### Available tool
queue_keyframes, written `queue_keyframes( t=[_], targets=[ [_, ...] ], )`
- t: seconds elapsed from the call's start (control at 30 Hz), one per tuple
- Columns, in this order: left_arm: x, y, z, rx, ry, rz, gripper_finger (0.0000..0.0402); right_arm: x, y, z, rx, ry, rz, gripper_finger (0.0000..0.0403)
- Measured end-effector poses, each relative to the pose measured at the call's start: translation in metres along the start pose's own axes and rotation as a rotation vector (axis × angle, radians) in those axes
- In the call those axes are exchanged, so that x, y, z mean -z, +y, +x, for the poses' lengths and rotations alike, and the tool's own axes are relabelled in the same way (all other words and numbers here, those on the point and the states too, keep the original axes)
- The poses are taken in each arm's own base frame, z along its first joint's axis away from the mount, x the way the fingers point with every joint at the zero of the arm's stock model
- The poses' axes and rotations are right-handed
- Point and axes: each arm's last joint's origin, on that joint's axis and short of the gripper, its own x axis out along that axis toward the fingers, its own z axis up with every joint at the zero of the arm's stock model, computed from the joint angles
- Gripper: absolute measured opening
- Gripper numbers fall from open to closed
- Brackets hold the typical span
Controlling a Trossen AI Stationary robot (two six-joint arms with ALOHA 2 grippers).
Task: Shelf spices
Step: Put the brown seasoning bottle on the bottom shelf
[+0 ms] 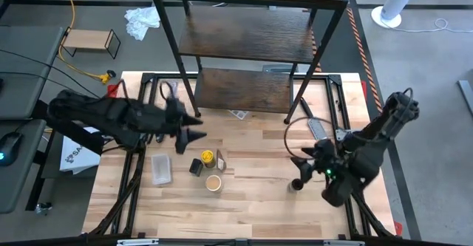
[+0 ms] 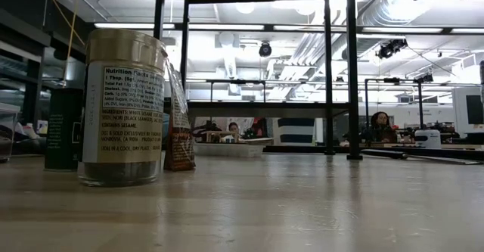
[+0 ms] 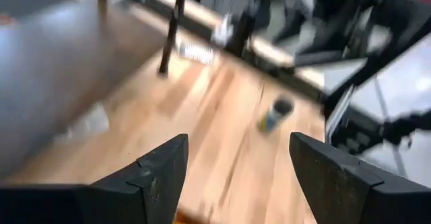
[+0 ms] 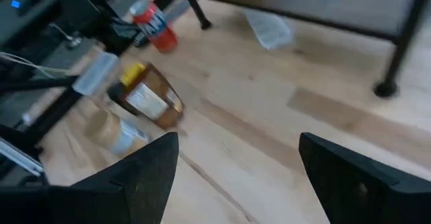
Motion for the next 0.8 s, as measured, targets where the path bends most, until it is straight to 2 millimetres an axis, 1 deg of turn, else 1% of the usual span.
queue_keyframes(
  t=[0.1,0.23,0.33,0.43,0.5,0.6,0.8],
  targets=[
    [0.025,-0.004,0.004,-0.002,0.095,-0.002,0.0252,-0.016,0.013,0.013,-0.055,-0.002,-0.014,0.0304],
    [0.067,-0.006,0.012,0.018,0.192,-0.035,0.0252,-0.038,0.037,0.036,-0.178,0.03,-0.044,0.0304],
    [0.093,-0.007,0.014,0.083,0.191,-0.095,0.0252,-0.053,0.051,0.056,-0.26,0.018,-0.042,0.0304],
    [0.112,-0.002,0.01,0.108,0.157,-0.143,0.0252,-0.067,0.054,0.072,-0.265,-0.032,0.018,0.0304],
    [0.119,0.002,0.005,0.107,0.123,-0.168,0.0252,-0.074,0.052,0.08,-0.247,-0.051,0.054,0.0304],
    [0.123,0.007,-0.004,0.095,0.074,-0.173,0.0252,-0.081,0.049,0.088,-0.222,-0.063,0.104,0.0304],
    [0.113,0.015,-0.022,0.095,-0.055,-0.132,0.0252,-0.091,0.044,0.096,-0.195,-0.091,0.155,0.0304]
  ],
)
